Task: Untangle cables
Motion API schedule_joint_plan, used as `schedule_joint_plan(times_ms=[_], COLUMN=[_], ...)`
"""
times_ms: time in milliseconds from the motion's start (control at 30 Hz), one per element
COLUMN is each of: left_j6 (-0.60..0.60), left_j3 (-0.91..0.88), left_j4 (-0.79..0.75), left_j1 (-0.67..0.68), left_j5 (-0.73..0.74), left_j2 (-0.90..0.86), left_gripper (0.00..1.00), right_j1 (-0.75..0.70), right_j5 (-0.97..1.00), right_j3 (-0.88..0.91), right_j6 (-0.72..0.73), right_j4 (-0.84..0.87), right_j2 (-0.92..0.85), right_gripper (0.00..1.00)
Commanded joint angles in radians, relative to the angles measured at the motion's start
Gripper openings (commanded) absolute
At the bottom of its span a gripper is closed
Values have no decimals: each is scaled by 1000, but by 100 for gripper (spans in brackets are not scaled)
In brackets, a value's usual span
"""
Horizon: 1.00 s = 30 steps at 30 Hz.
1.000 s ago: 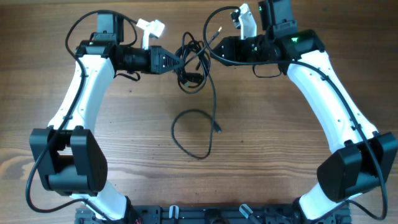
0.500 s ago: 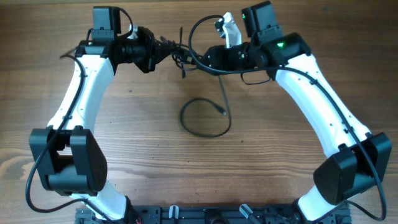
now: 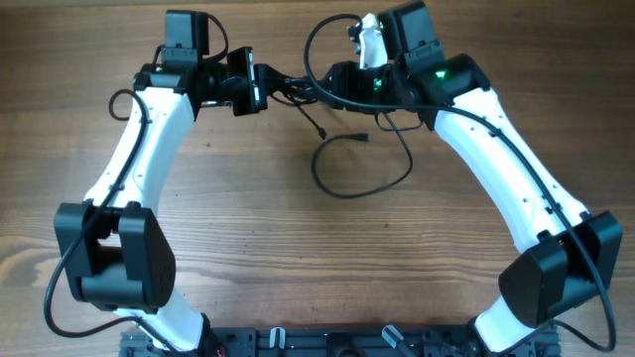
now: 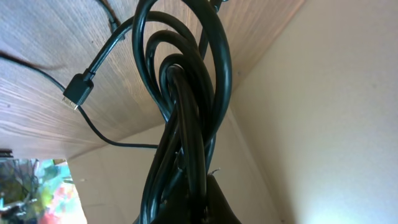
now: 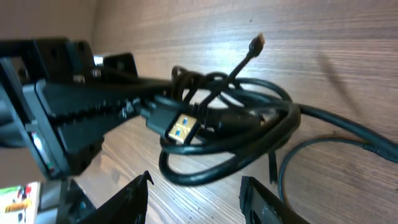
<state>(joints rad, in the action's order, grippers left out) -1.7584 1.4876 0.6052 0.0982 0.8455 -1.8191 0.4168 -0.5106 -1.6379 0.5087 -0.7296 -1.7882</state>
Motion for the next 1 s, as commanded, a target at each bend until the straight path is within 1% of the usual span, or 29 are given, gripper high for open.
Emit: schedule_joint_plan(times_ms=[0,100,200,267,400,500,633,800,967], left_j6=[-57,-57,-57,-57,-57,-57,-57,-57,-56], left_j3=[7,7,7,7,7,7,7,7,7], left_j4=[-3,-3,-4,-3,-4,-3,-3,-4,-4], left_j1=[3,3,3,3,3,3,3,3,3], left_j5=[29,28,28,28,28,24,13,9,9], left_j2=[13,13,13,13,13,13,13,13,13], left_gripper=[4,4,4,4,4,4,4,4,4], right_j1=[15,18,19,19,19,19,19,19,26], right_j5=[82,92,96,105,114,114,114,114,107], right_j3=[-3,-3,-3,-3,-3,-3,-3,-3,-3], right_j6=[71,73,75,77,103,124,146,146,146], right_j4=[12,23,26,26,35,50,60,58,56], right_j2=[-21,-21,-21,-21,-22,-22,-22,-26,-58], right_gripper=[45,43,38,37,38,45,48,47,42])
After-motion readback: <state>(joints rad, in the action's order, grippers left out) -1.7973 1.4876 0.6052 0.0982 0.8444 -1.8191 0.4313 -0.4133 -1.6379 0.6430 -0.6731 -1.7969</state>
